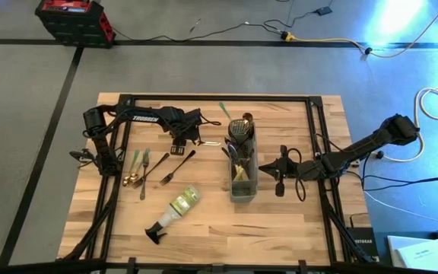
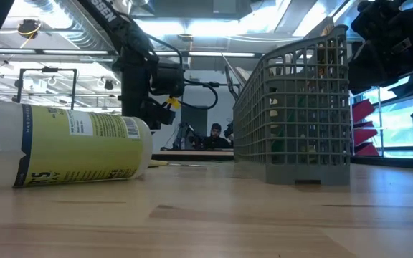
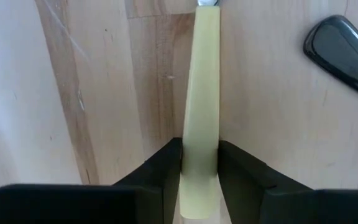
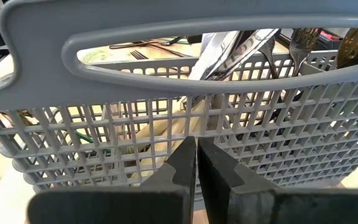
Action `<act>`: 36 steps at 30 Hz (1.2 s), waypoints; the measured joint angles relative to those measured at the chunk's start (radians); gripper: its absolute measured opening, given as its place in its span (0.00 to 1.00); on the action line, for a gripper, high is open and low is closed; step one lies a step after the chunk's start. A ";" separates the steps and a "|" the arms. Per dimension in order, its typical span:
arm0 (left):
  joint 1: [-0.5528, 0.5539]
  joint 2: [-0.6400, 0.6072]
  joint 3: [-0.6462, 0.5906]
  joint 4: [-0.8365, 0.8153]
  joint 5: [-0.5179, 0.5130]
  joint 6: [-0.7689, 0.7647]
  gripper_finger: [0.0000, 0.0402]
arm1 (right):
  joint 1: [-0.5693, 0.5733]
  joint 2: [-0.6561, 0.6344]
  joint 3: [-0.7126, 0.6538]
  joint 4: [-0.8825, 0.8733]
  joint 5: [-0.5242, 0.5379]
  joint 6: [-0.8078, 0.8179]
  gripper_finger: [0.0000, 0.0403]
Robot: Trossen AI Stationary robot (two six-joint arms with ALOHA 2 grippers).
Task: Sort silverware
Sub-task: Put the table knife into the silverware basket
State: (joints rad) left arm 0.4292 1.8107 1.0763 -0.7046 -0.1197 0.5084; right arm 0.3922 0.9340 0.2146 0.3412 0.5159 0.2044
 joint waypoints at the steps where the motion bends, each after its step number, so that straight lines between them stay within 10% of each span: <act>1: -0.002 -0.003 0.000 -0.002 -0.002 -0.004 0.22 | 0.000 0.000 0.000 0.000 0.000 0.000 0.00; 36: -0.019 -0.023 0.000 -0.033 -0.046 -0.053 0.22 | 0.000 0.000 0.000 0.000 0.000 0.000 0.00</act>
State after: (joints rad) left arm 0.4099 1.7874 1.0767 -0.7376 -0.1661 0.4557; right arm 0.3923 0.9340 0.2146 0.3408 0.5156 0.2046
